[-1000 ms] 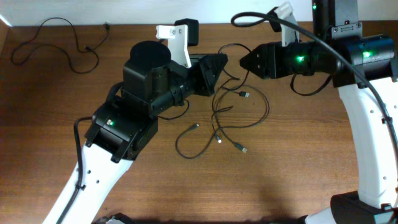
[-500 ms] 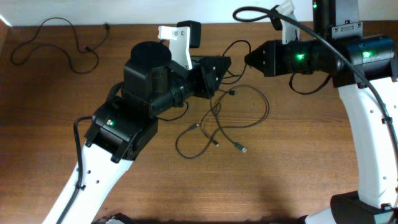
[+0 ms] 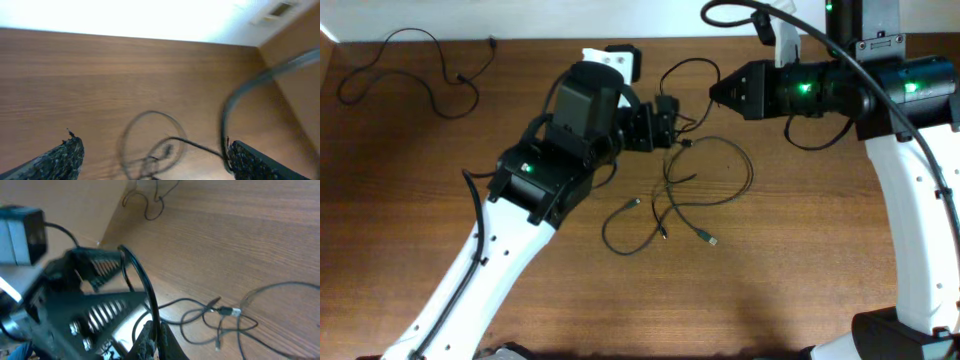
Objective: Untangle cables
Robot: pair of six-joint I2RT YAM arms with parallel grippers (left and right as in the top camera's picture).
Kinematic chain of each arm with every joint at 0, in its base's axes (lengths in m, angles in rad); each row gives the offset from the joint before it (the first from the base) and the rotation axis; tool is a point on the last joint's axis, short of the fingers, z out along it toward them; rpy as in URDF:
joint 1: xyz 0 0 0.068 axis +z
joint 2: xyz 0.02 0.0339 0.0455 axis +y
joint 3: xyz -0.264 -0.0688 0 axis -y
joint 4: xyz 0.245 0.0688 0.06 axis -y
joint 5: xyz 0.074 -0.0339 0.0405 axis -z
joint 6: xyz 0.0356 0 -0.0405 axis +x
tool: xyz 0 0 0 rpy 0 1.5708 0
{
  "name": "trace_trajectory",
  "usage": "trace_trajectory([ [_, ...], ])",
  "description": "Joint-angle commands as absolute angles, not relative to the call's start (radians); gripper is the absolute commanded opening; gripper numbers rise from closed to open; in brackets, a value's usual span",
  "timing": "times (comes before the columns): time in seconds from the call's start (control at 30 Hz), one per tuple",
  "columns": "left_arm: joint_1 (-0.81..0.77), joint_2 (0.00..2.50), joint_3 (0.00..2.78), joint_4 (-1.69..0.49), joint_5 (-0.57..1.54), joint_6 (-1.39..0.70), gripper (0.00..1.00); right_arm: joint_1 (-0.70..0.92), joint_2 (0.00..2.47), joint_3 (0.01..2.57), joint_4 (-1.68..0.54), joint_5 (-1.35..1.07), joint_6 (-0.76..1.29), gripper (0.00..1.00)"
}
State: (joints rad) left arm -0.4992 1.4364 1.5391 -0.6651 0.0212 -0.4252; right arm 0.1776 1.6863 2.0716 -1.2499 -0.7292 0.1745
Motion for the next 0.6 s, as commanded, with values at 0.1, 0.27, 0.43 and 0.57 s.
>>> trace_trajectory([
  [0.1, -0.431, 1.454, 1.546, -0.676, 0.088, -0.387, 0.95, 0.087, 1.691, 2.065, -1.325, -0.706, 0.120, 0.04],
  [0.27, -0.431, 1.496, 1.546, -0.686, 0.090, -0.388, 0.98, 0.071, 1.691, 2.065, -1.362, -0.707, 0.120, 0.04],
  [0.43, -0.431, 1.528, 1.546, -0.686, 0.158, -0.387, 0.98, 0.071, 1.691, 2.065, -1.370, -0.707, 0.120, 0.04],
  [0.57, -0.431, 1.539, 1.546, -0.687, 0.177, -0.306, 0.98, 0.070, 1.691, 2.065, -1.370, -0.767, 0.120, 0.04],
])
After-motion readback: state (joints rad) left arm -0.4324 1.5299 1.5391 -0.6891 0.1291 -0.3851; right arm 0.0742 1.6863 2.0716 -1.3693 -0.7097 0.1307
